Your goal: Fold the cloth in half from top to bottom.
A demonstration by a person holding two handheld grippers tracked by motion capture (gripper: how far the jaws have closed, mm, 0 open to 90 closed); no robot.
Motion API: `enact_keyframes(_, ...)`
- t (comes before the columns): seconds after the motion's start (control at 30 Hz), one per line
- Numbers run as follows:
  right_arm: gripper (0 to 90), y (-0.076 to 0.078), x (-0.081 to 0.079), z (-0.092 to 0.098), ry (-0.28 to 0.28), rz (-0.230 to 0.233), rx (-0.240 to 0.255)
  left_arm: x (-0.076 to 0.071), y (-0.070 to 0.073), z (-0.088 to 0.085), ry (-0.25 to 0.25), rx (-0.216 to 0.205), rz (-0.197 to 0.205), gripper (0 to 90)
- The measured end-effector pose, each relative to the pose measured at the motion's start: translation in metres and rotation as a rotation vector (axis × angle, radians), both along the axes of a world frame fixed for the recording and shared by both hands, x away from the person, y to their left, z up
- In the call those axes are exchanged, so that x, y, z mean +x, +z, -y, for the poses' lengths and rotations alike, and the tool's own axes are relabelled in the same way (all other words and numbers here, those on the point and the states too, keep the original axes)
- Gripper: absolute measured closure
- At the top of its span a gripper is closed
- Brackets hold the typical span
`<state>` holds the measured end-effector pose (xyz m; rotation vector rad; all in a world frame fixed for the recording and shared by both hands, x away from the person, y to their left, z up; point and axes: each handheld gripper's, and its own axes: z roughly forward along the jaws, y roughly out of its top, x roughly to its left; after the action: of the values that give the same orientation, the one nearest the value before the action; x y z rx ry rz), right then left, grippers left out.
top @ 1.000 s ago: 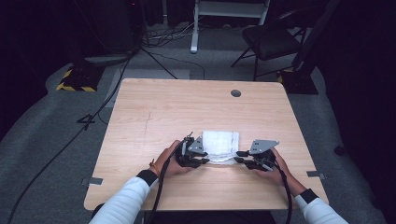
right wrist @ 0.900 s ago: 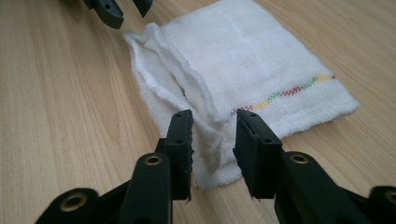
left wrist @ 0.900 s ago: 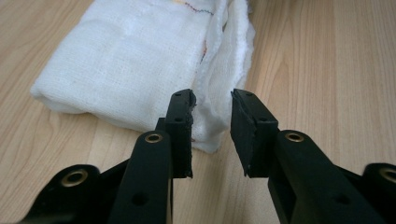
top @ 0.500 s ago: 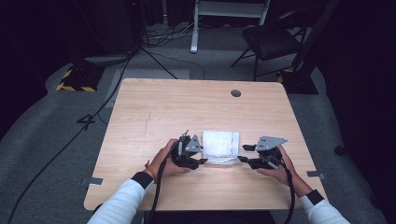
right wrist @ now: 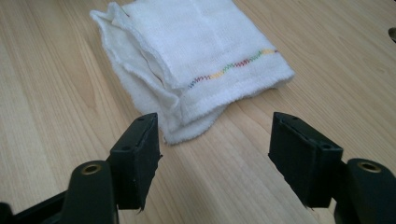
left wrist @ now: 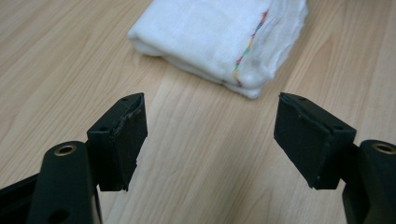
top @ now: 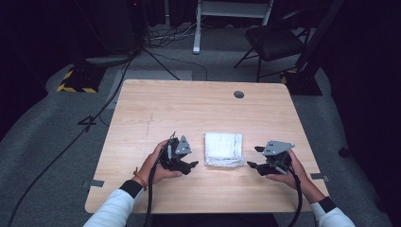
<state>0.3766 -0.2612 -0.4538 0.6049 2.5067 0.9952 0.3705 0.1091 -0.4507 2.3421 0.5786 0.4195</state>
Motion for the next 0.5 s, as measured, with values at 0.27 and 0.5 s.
enact_keyframes(0.27, 31.2, 0.002, -0.011, 0.015, -0.031, 0.022, -0.046, -0.017, -0.003, -0.018, 0.04, 0.085, 0.035, 20.2)
enact_keyframes(0.5, 29.4, -0.001, -0.02, 0.034, -0.081, 0.018, -0.057, -0.03, -0.009, -0.04, 0.08, 0.11, 0.037, 19.8)
